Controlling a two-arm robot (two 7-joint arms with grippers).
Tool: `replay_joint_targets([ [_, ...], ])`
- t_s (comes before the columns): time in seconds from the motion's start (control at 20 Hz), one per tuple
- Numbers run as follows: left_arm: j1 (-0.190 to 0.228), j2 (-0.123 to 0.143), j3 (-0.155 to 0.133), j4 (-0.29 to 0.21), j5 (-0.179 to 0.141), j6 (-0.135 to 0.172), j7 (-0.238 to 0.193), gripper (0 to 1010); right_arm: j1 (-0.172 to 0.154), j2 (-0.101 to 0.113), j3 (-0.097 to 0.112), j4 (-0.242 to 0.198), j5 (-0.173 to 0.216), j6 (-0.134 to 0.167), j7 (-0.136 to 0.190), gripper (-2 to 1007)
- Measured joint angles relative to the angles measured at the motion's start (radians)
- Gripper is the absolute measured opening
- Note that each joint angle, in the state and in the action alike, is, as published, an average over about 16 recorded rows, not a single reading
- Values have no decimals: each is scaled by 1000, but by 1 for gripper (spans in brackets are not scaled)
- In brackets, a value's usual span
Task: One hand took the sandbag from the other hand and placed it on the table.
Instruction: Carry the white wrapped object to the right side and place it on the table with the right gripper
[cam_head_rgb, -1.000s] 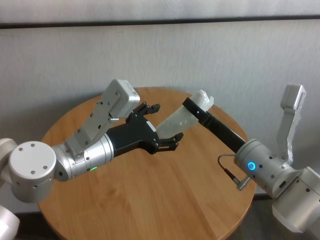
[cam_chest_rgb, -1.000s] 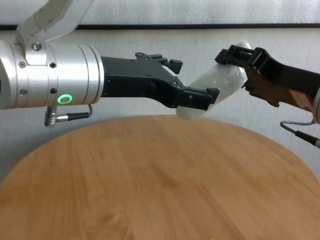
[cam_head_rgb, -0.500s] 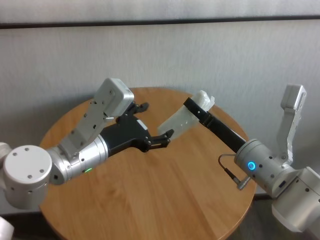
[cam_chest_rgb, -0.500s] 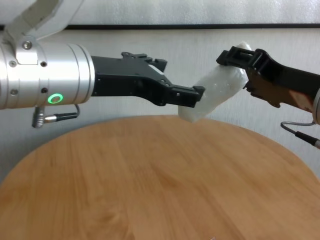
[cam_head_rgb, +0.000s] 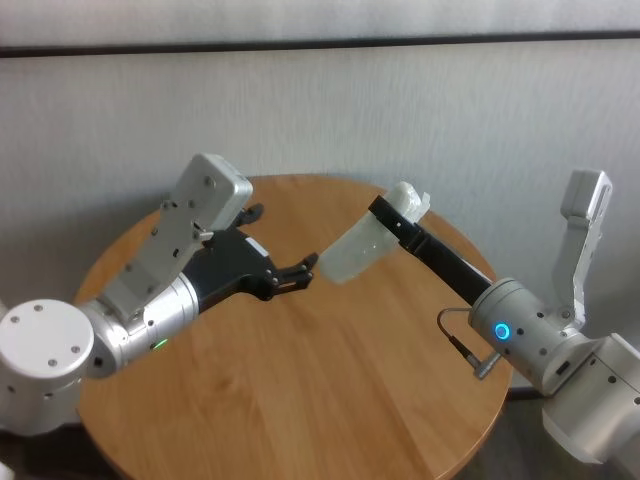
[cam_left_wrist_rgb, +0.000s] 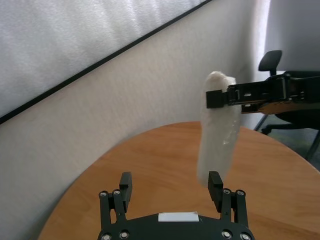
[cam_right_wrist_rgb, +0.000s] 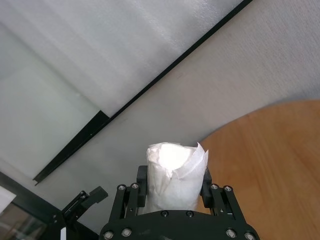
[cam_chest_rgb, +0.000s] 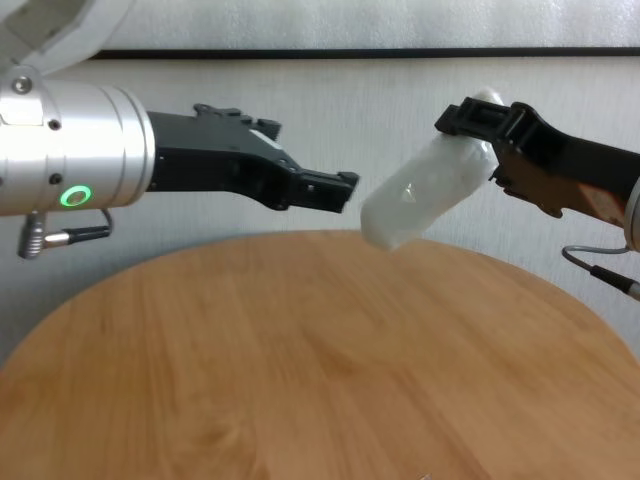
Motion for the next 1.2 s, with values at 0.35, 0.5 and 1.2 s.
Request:
replay_joint_targets([
  [0.35,56,-14,-43,-54,47,67,88,1000,1,-6,4,7,-9,3,0,603],
  [0.5,74,-21,-57,-70,64,88,111,1000,1,-8,6,10,-12,5,0,603],
  [1.2,92,-33,-75,-78,89,107,128,1000,2,-17,12,18,-37,10,-5,603],
])
